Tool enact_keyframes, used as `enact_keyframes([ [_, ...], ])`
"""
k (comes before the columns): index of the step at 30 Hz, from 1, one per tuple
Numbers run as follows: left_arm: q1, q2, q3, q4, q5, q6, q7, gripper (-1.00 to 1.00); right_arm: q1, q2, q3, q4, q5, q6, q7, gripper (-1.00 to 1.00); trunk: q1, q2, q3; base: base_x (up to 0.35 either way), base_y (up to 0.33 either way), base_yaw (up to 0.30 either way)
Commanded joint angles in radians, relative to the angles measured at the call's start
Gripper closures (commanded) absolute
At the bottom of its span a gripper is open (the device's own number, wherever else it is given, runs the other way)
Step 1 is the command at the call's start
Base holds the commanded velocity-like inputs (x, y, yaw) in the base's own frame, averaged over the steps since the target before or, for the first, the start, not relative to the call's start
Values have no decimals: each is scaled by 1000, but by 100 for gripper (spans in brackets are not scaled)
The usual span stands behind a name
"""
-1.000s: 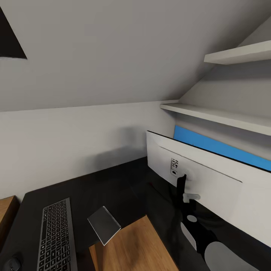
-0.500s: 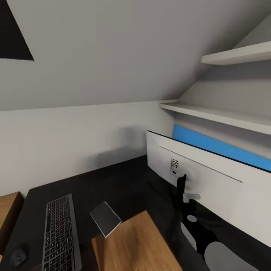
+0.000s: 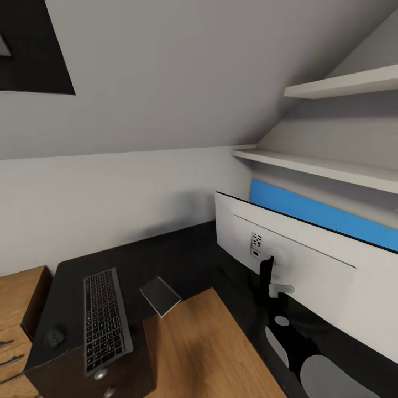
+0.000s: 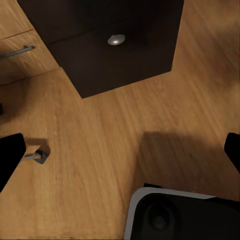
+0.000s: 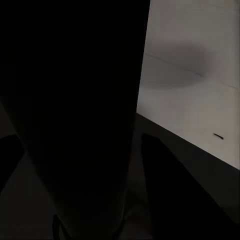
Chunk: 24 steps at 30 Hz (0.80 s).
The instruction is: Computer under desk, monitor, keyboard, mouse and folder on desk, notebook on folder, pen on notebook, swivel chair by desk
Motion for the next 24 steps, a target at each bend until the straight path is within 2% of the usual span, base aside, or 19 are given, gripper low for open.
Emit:
enact_keyframes([
  [1,0,1,-9,-2,9,-1,3,-100,-1,-1,9,1,-16,-5,-7,100,0,-1,-1,-336,0,0],
  [16,0,1,-9,-2,9,-1,3,-100,-1,-1,11,1,-16,-7,-7,100,0,-1,-1,-330,-40,0],
  [24,0,1,-9,-2,9,-1,3,-100,-1,-1,11,1,-16,-8,-6,100,0,-1,-1,-75,-22,0],
])
